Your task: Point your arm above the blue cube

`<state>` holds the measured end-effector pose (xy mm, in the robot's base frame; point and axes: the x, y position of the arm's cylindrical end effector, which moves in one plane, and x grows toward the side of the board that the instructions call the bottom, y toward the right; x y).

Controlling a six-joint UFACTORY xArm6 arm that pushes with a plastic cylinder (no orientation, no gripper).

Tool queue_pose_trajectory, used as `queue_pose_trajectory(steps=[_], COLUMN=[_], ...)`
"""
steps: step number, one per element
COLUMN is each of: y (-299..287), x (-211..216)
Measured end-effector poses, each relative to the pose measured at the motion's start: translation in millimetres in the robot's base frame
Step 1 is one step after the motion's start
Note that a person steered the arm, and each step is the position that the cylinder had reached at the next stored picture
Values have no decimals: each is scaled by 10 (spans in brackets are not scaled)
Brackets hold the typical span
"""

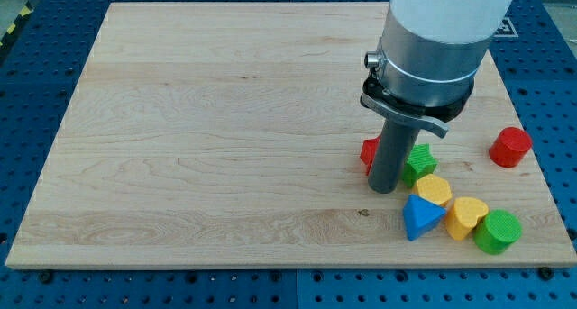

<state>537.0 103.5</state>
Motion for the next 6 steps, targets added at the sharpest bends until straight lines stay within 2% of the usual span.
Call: queue_pose_trajectory(steps=[3,4,5,6], y=[-9,-408,-1035,-1004], x=[-434,-444,-793,-1624])
